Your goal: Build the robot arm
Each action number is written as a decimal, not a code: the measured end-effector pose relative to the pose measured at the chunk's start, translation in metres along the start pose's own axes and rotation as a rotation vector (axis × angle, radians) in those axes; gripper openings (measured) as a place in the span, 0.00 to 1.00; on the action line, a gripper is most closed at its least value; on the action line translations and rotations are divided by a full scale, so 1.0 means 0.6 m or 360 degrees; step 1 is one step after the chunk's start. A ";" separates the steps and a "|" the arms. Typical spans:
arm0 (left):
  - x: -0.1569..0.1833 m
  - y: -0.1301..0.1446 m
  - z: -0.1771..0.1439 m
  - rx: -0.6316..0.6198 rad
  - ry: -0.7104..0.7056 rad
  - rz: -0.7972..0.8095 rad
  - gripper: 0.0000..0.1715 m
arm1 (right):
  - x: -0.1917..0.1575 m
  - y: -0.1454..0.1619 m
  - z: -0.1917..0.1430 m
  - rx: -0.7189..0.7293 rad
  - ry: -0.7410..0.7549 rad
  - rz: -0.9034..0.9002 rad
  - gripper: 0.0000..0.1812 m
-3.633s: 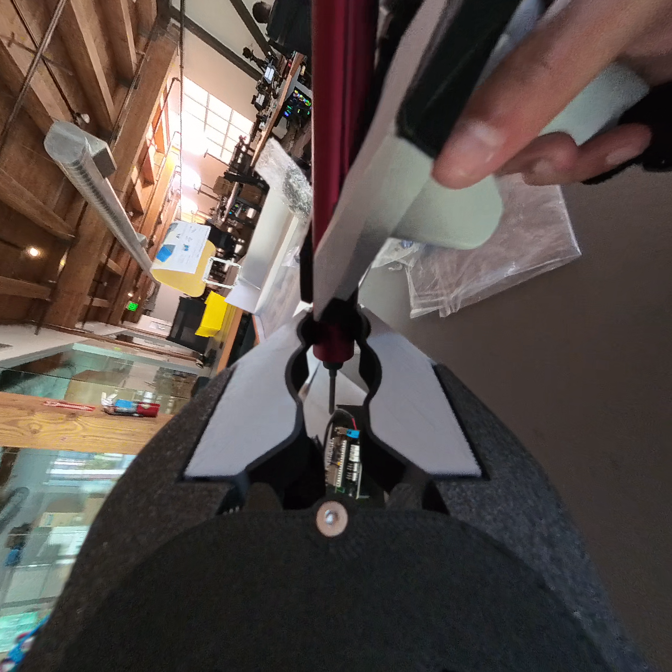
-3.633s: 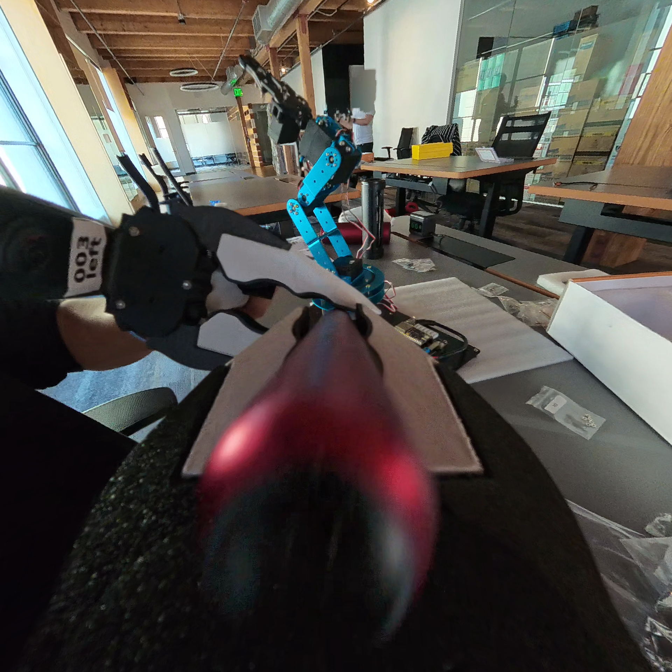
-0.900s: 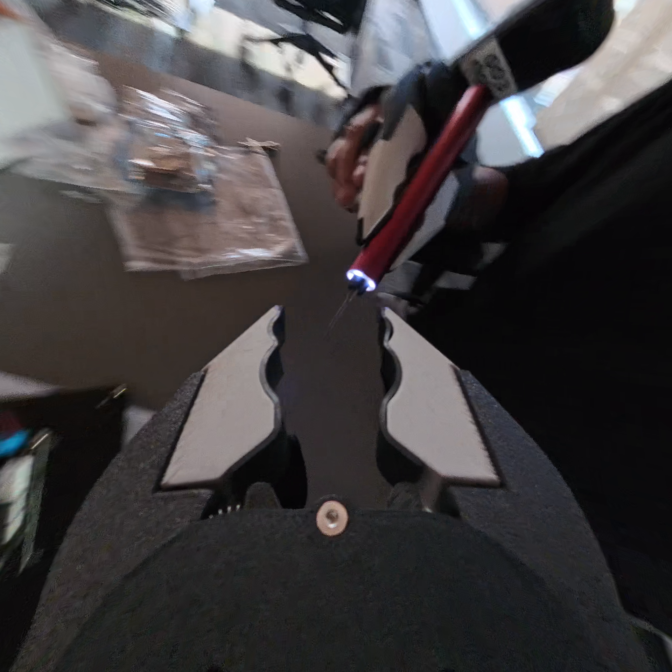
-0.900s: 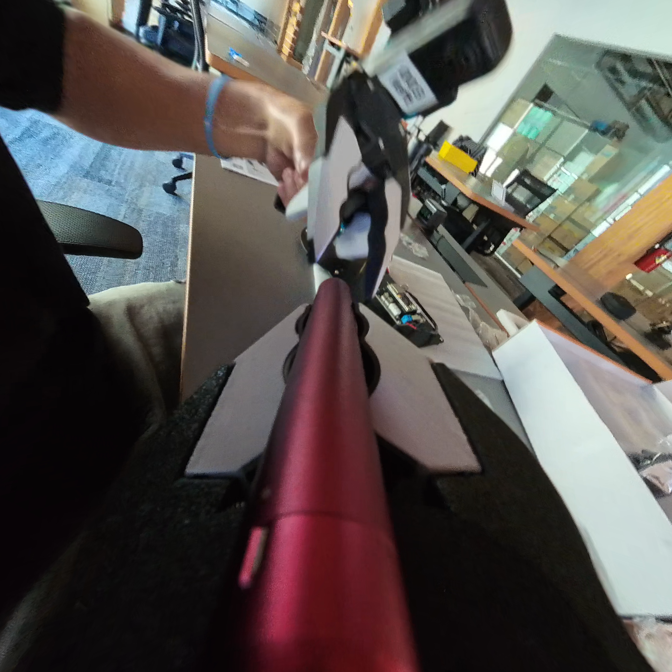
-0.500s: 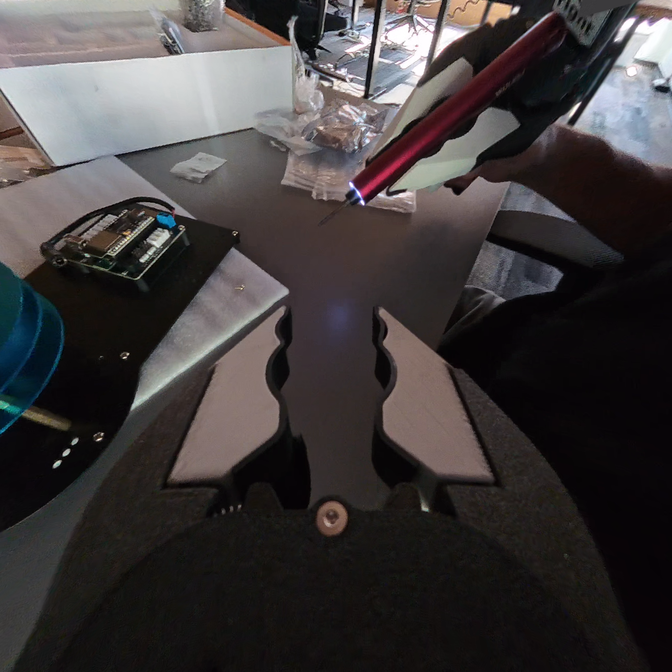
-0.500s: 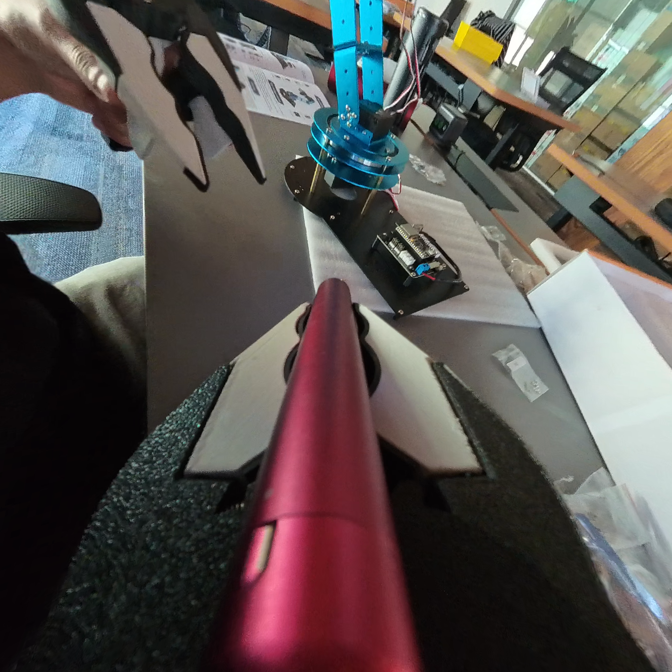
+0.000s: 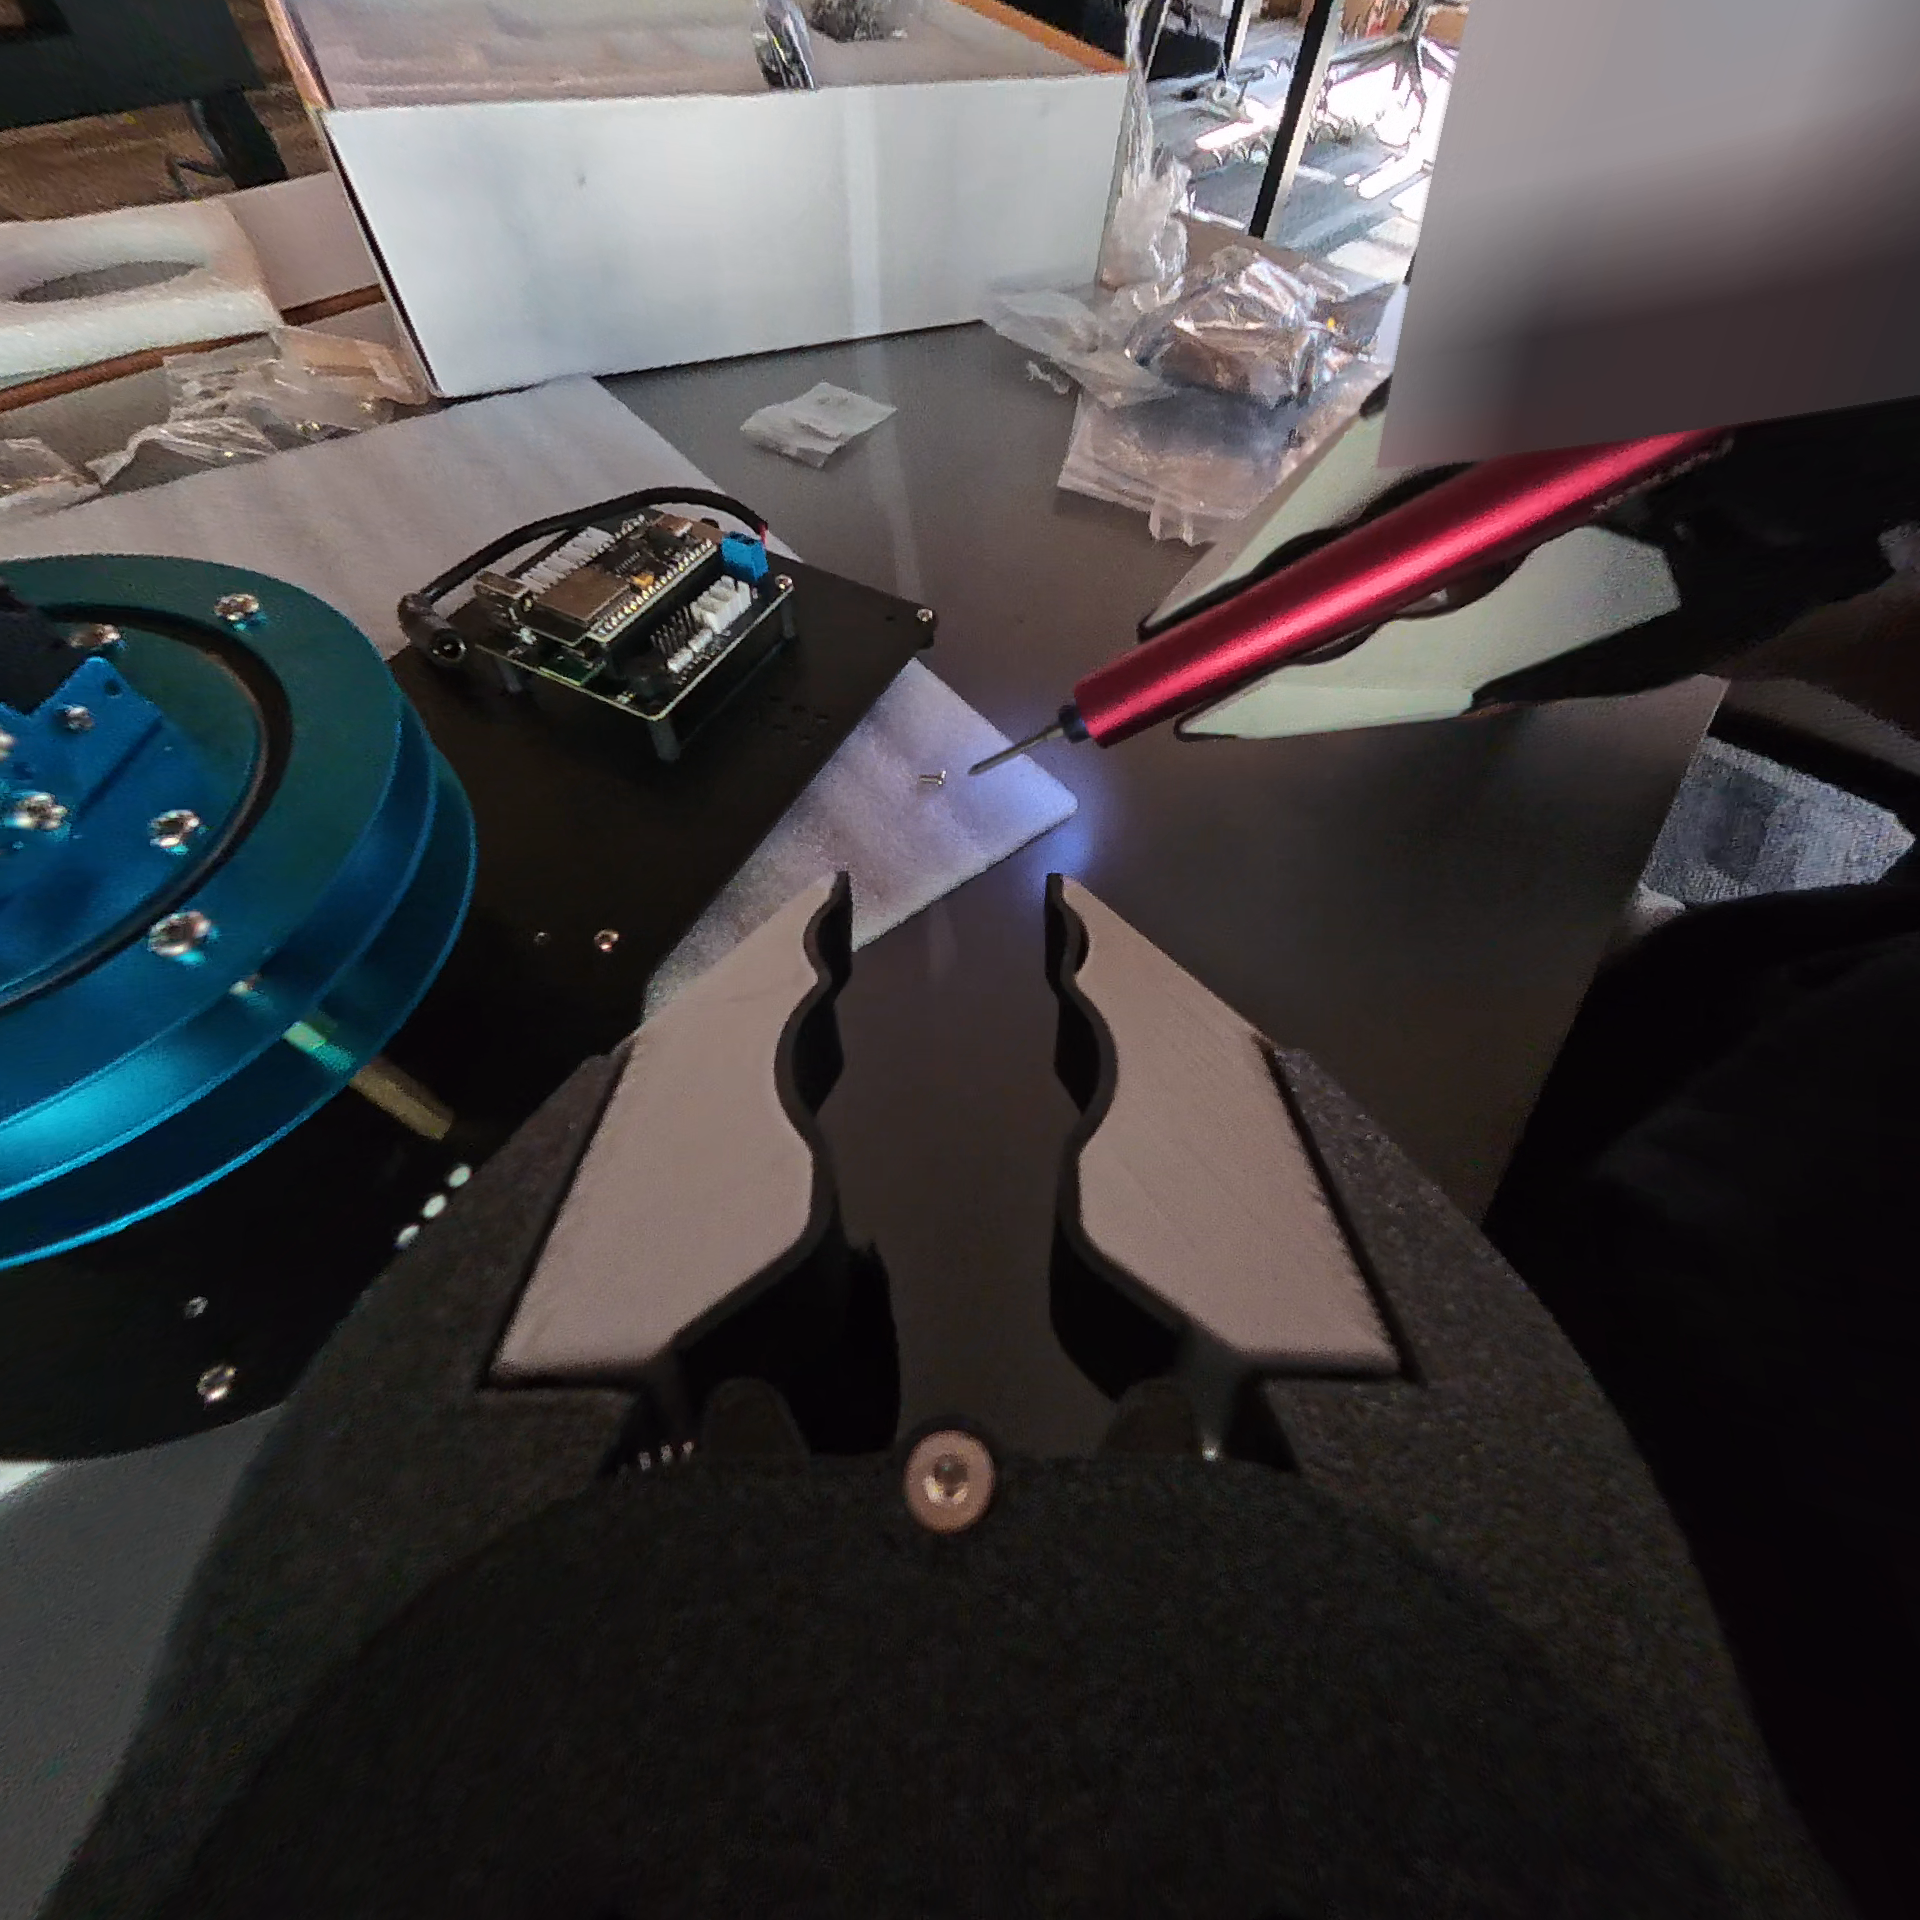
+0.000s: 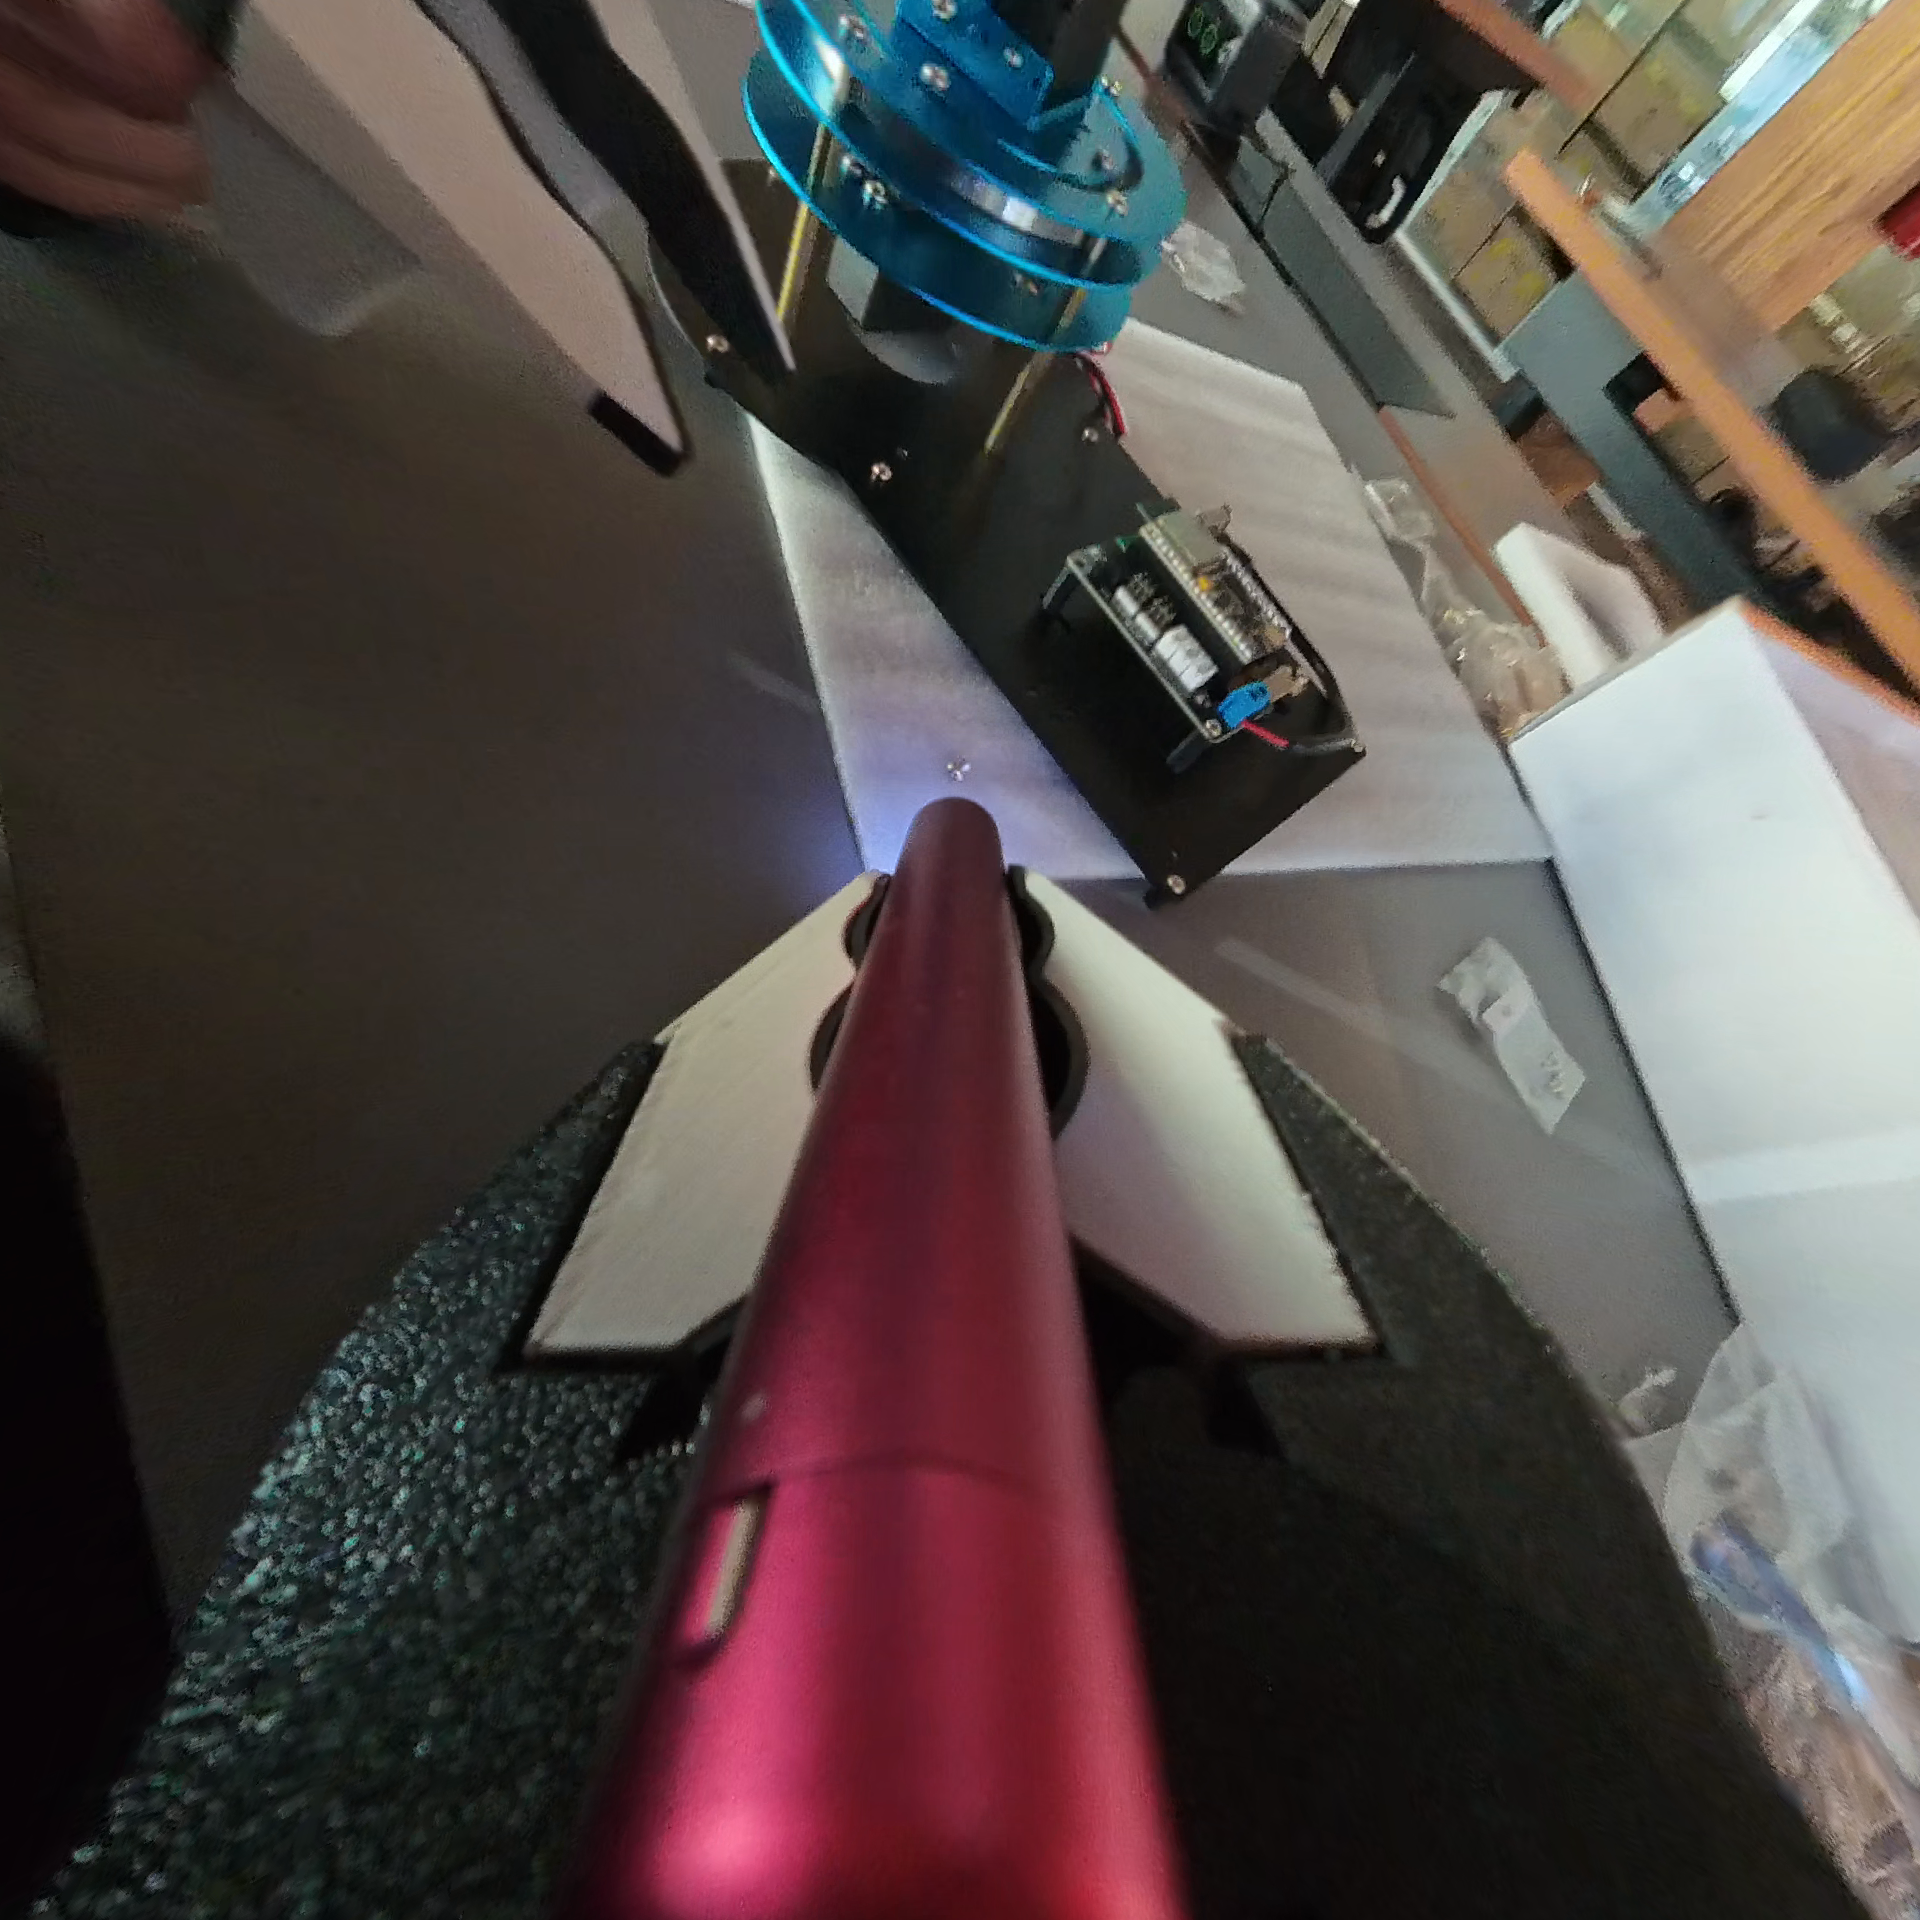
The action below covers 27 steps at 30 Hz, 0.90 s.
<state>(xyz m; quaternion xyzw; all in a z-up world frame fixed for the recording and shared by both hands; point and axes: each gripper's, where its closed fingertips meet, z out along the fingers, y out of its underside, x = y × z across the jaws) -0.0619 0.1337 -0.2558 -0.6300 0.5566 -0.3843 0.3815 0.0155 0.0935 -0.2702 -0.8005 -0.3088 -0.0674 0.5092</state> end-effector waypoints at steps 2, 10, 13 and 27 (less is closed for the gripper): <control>-0.002 0.003 0.007 -0.0024 0.0011 0.0017 0.21 | -0.003 -0.007 0.004 0.0007 0.0055 -0.0061 0.11; 0.001 0.001 0.009 -0.0011 0.0119 -0.0036 0.21 | -0.011 -0.013 0.008 0.0004 0.0104 -0.0118 0.11; 0.000 -0.001 0.008 0.0000 0.0122 -0.0046 0.20 | -0.010 -0.013 0.010 0.0007 0.0124 -0.0138 0.11; 0.006 0.003 0.005 -0.0017 0.0152 -0.0053 0.20 | -0.009 -0.016 0.014 0.0002 0.0132 -0.0133 0.11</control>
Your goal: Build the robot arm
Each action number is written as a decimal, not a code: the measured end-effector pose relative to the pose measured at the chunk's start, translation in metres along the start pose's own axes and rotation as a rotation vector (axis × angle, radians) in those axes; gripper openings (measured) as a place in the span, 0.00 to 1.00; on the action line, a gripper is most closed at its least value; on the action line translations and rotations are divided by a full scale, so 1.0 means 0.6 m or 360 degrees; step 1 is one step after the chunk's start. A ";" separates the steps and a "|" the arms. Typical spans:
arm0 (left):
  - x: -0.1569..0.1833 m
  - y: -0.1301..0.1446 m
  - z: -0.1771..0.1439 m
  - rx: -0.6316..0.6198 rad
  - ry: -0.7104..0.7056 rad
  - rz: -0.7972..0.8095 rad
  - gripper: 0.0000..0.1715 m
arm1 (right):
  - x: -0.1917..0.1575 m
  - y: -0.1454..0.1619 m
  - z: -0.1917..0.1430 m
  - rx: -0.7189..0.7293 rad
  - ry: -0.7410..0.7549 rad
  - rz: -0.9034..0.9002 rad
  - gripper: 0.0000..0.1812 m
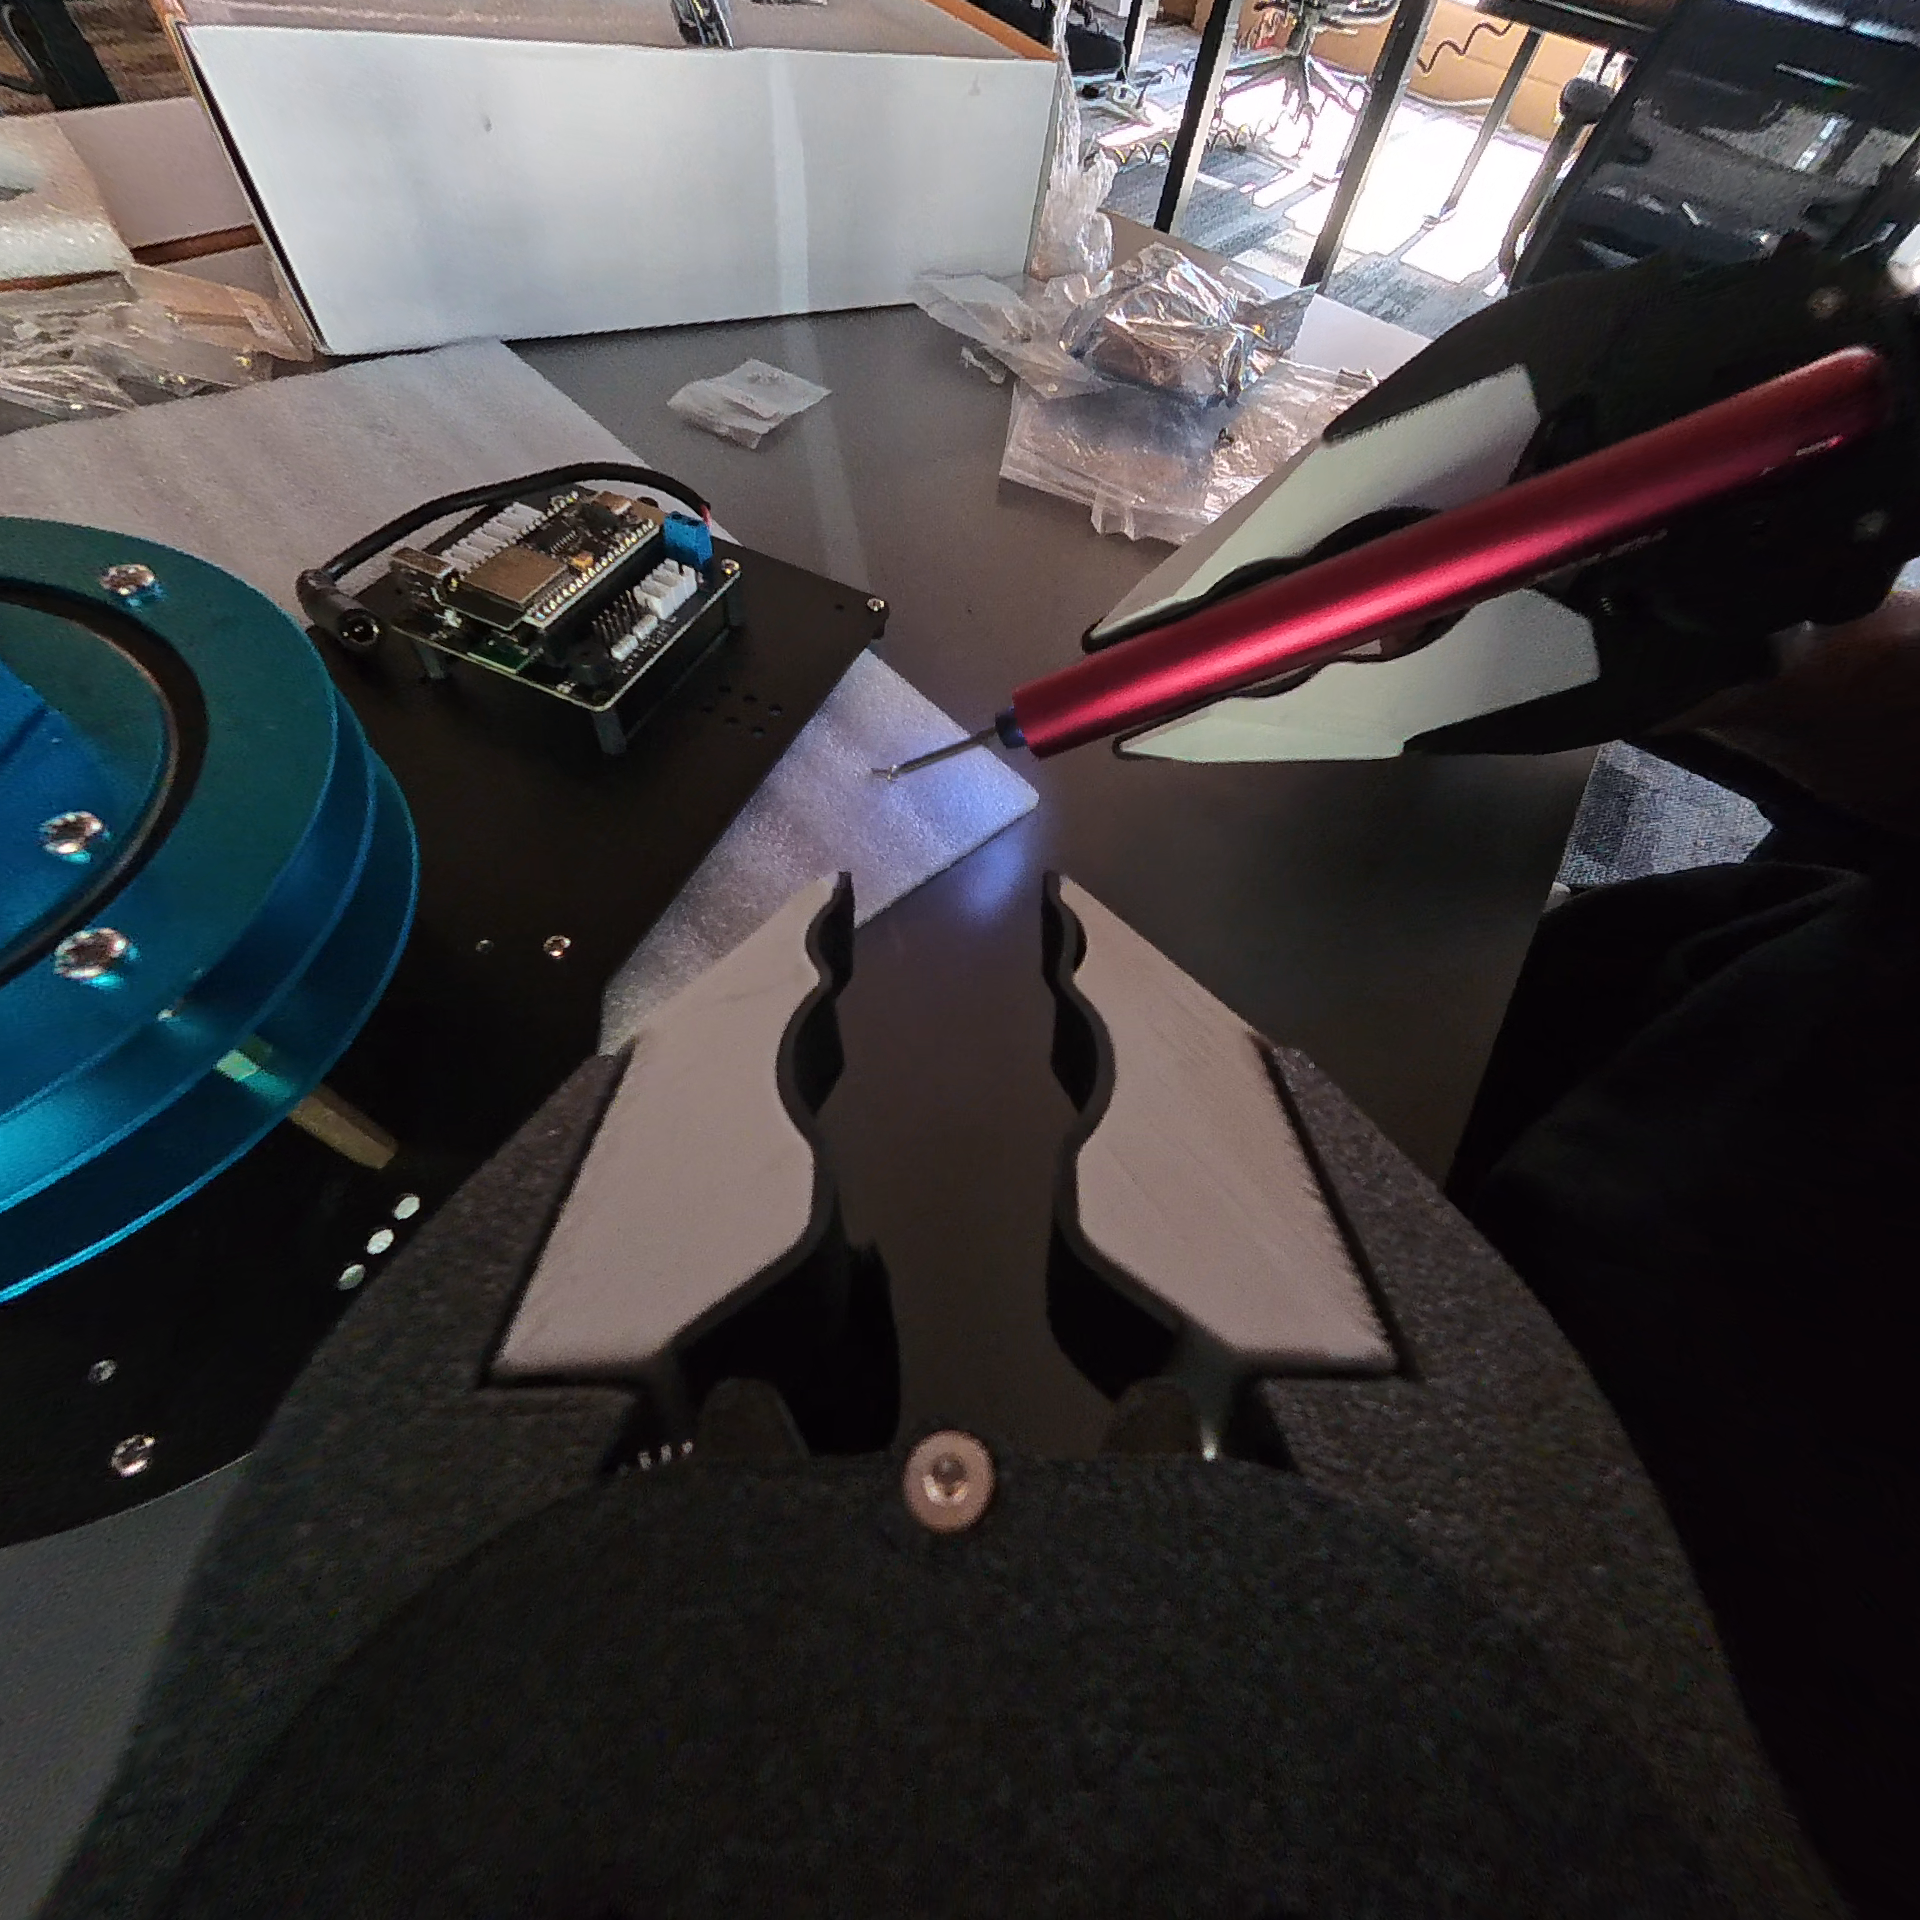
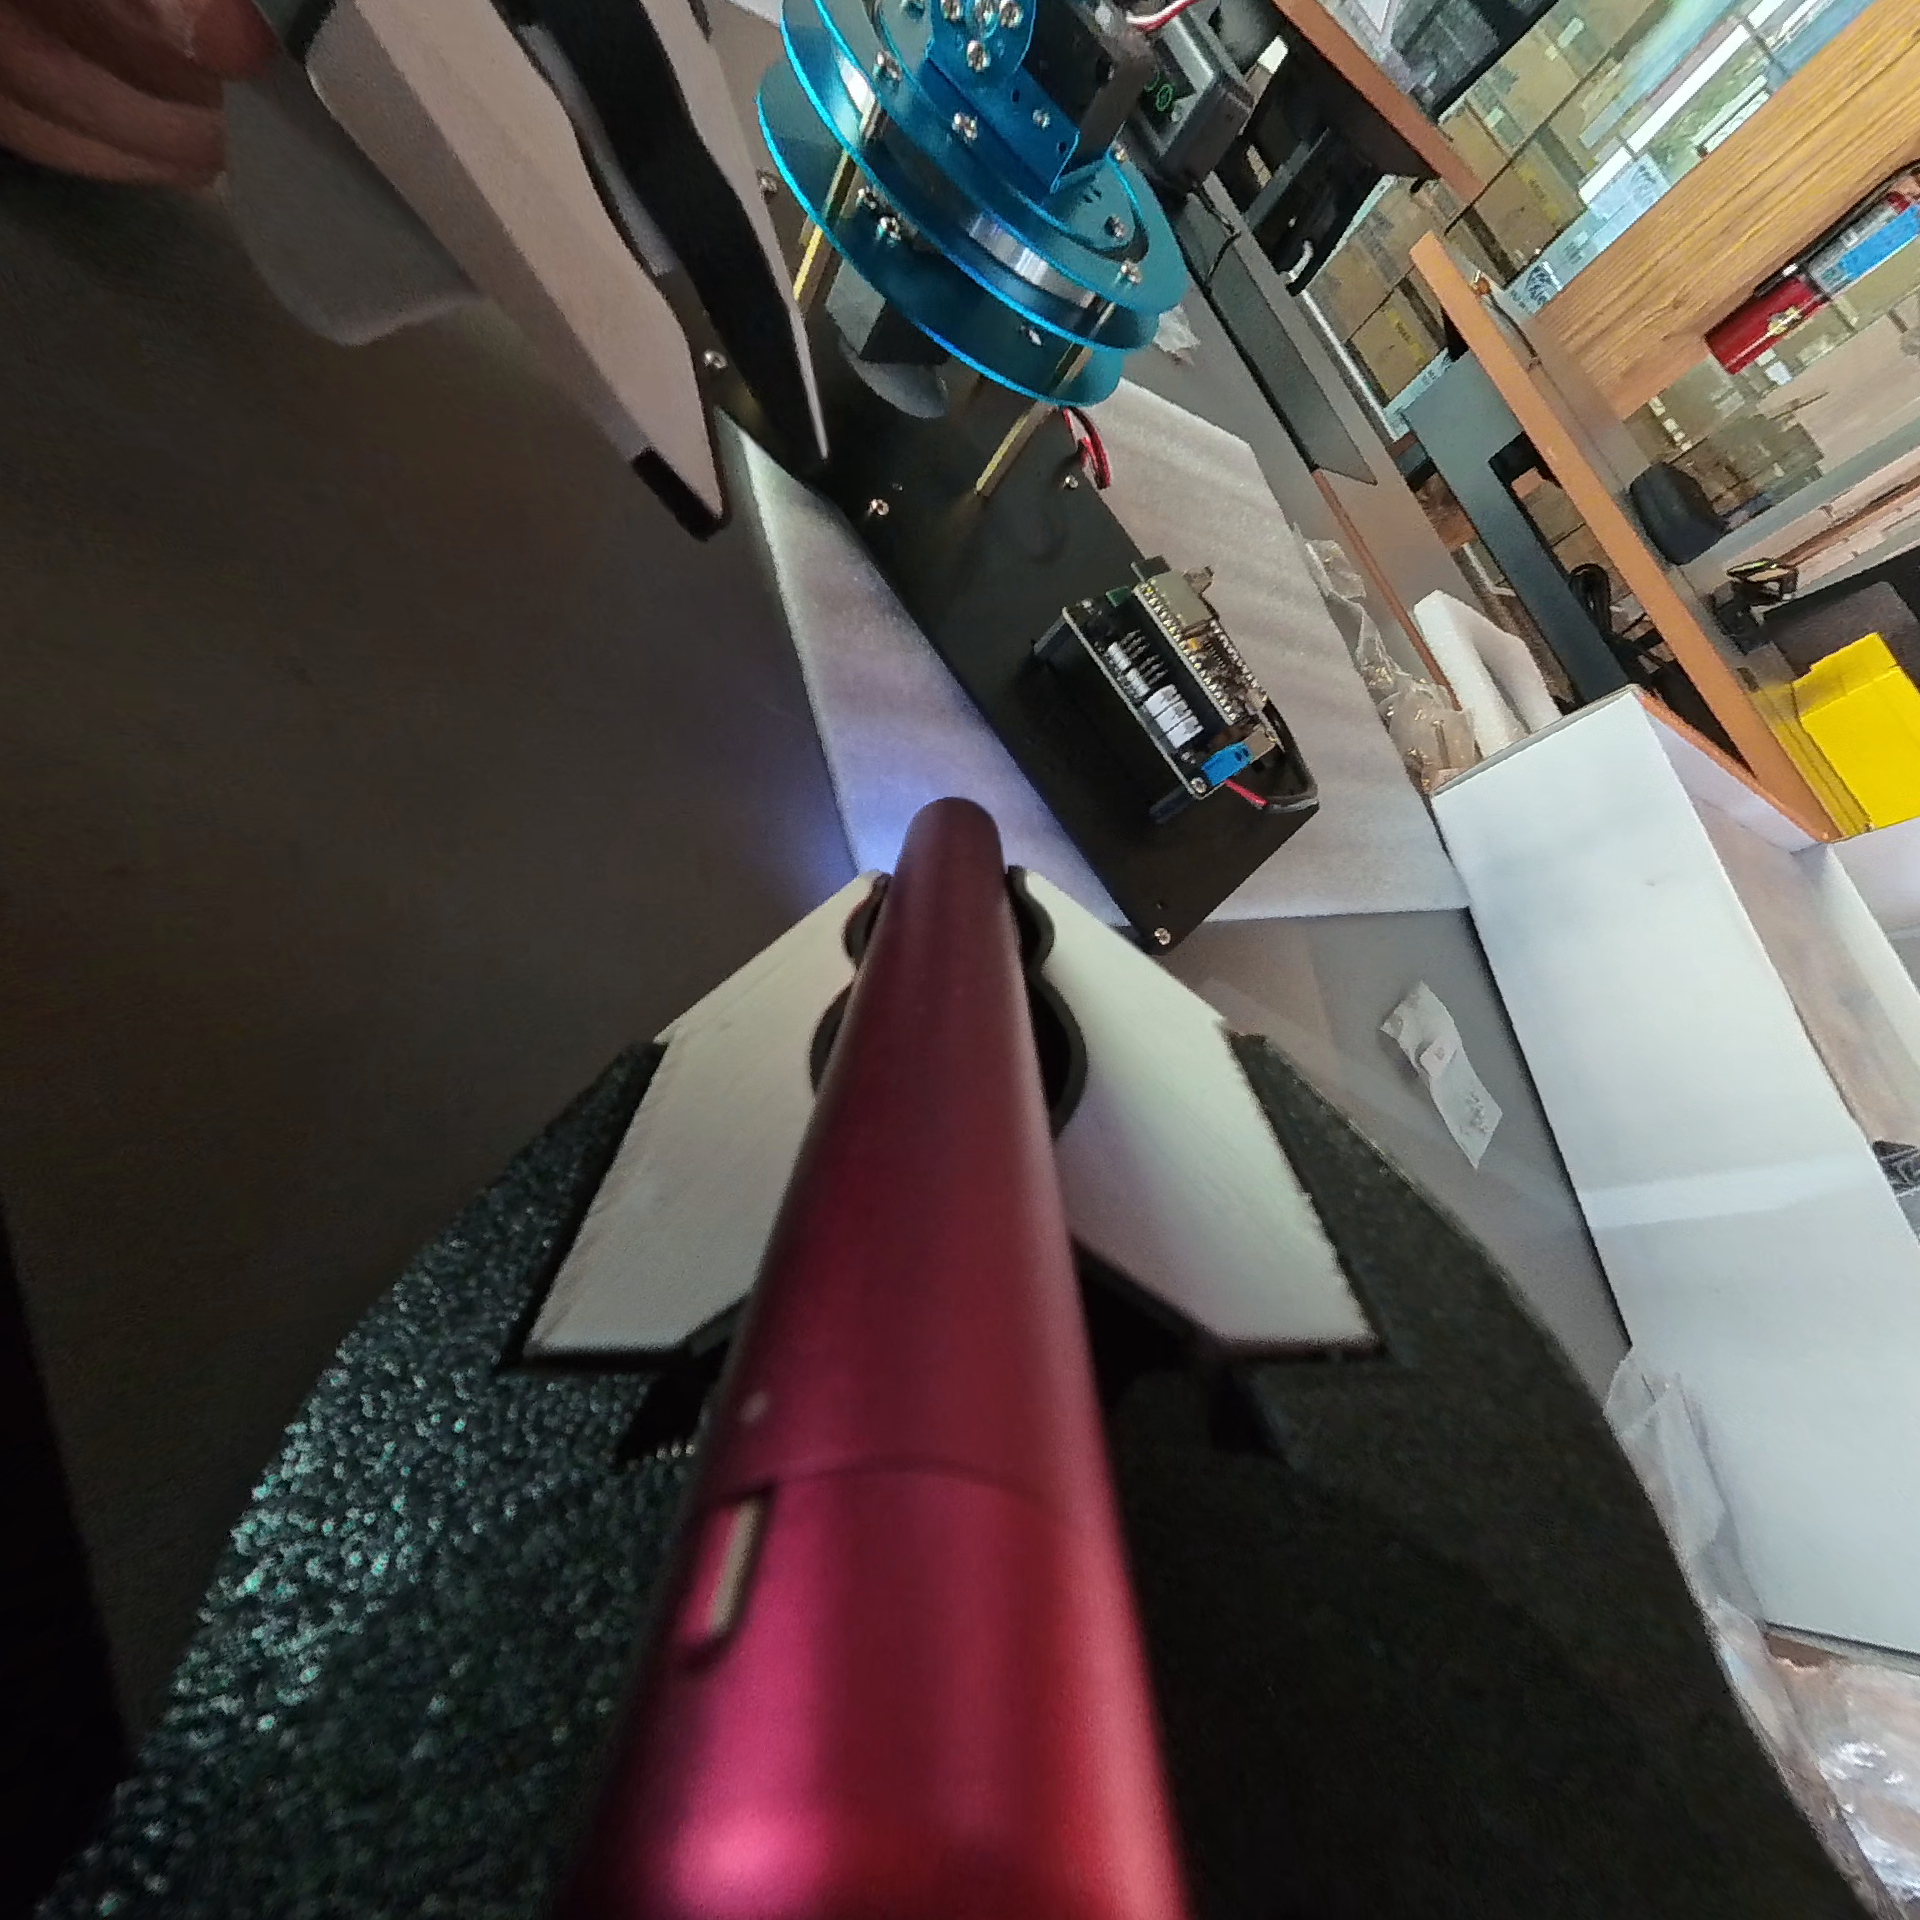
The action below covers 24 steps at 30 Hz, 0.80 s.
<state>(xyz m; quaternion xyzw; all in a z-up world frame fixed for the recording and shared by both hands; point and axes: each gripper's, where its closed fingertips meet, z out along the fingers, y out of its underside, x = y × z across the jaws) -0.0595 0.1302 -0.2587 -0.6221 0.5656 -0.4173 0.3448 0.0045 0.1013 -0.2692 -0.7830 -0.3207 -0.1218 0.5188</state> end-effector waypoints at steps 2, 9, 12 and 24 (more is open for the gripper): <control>0.000 0.002 0.003 -0.0021 0.0004 0.0000 0.20 | 0.001 -0.001 -0.002 0.0009 -0.0009 0.0016 0.11; -0.020 0.015 0.027 -0.0190 -0.0132 0.0297 0.20 | 0.011 -0.003 -0.008 0.0043 -0.0109 0.0211 0.11; -0.014 0.016 0.041 -0.0234 -0.0105 0.0403 0.20 | 0.013 -0.009 -0.011 0.0066 -0.0207 0.0333 0.11; -0.019 0.005 0.060 -0.0229 -0.0103 0.0379 0.20 | 0.052 -0.020 -0.007 0.0073 -0.0357 0.0415 0.12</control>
